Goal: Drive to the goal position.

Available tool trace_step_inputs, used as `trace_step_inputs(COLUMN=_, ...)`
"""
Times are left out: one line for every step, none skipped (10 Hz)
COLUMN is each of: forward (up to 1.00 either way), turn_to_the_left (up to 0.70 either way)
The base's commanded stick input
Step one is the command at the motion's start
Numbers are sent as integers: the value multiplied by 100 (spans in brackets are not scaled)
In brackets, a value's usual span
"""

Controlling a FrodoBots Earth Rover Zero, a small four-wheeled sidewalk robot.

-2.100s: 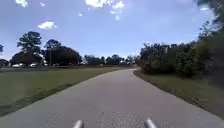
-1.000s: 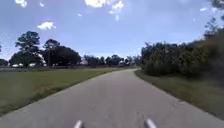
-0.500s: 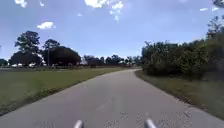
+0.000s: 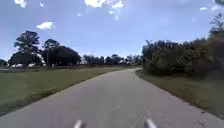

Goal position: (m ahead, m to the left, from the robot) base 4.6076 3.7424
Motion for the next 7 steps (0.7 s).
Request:
trace_step_inputs(forward=50, turn_to_the_left=0)
trace_step_inputs(forward=50, turn_to_the_left=0)
trace_step_inputs(forward=50, turn_to_the_left=0)
trace_step_inputs(forward=50, turn_to_the_left=0)
trace_step_inputs(forward=50, turn_to_the_left=0)
trace_step_inputs(forward=50, turn_to_the_left=0)
trace_step_inputs(forward=50, turn_to_the_left=0)
